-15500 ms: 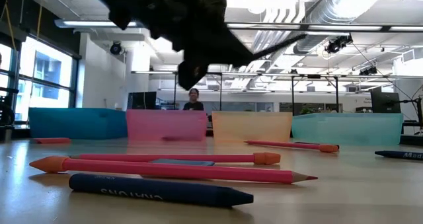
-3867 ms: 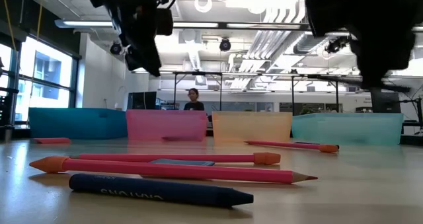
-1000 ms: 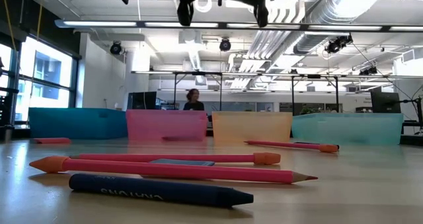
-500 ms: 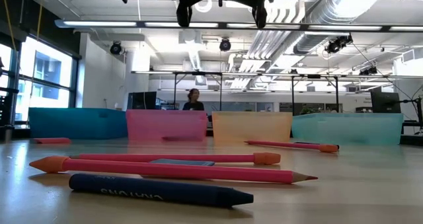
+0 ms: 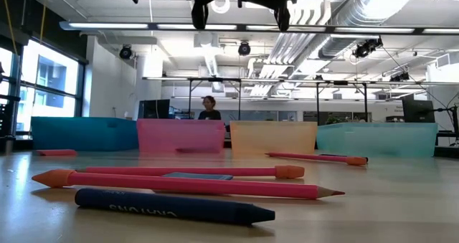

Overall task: Sort crayons/erasers/pens/pencils in bins
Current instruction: Put the middle blue crayon into the pink bin

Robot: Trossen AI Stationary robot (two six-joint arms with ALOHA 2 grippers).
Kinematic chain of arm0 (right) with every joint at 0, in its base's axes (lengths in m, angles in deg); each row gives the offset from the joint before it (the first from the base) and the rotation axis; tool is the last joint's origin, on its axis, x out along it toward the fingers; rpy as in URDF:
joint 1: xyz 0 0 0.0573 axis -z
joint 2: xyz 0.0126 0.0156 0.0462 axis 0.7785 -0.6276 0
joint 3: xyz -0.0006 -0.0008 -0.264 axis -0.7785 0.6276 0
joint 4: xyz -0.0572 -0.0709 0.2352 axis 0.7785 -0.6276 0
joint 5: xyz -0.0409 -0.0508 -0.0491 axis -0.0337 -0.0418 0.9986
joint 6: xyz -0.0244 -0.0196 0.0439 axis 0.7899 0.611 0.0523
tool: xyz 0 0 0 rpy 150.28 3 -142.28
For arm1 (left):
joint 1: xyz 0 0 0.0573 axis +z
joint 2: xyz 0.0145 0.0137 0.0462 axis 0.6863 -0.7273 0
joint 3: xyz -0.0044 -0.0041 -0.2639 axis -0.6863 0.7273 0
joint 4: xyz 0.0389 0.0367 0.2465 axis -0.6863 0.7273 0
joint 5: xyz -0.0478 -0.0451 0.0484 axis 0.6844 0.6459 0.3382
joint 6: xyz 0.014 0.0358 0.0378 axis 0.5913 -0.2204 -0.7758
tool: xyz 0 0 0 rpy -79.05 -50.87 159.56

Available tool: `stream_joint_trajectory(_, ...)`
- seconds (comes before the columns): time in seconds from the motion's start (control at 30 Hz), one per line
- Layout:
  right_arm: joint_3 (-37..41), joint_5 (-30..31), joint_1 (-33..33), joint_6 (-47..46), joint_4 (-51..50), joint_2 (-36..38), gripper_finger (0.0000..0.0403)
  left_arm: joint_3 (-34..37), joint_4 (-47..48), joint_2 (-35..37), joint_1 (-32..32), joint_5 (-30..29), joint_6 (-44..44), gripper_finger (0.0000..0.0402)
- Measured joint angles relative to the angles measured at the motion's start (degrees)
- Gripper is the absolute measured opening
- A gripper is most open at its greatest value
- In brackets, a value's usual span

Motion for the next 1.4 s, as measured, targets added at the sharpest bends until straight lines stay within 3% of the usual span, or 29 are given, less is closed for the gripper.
stream_joint_trajectory(0.33, 0.0, 0.0, 0.6, -0.2, -0.6, 0.0, 0.0112, 0.0, 1.4, 0.0, 0.0, -0.3, -0.4, 0.0024)
stream_joint_trajectory(0.5, 0.0, 0.0, 2.1, -0.4, -4.4, 0.2, 0.0139, 0.0, 4.9, 0.0, 0.5, -4.1, -2.8, 0.0024)
stream_joint_trajectory(0.73, 0.0, -0.1, 3.9, -0.4, -10.2, 1.0, 0.0145, 0.0, 11.1, 0.0, 4.4, -5.1, -3.5, 0.0024)
stream_joint_trajectory(1.13, 0.0, -0.2, 4.5, -3.4, -21.6, 1.4, 0.0145, 0.0, 31.1, 0.0, 13.3, -18.5, -8.6, 0.0023)
stream_joint_trajectory(1.4, 0.0, -0.2, 4.4, -9.4, -30.5, 1.4, 0.0145, 0.0, 34.8, -5.3, 15.3, -19.6, -8.1, 0.0023)
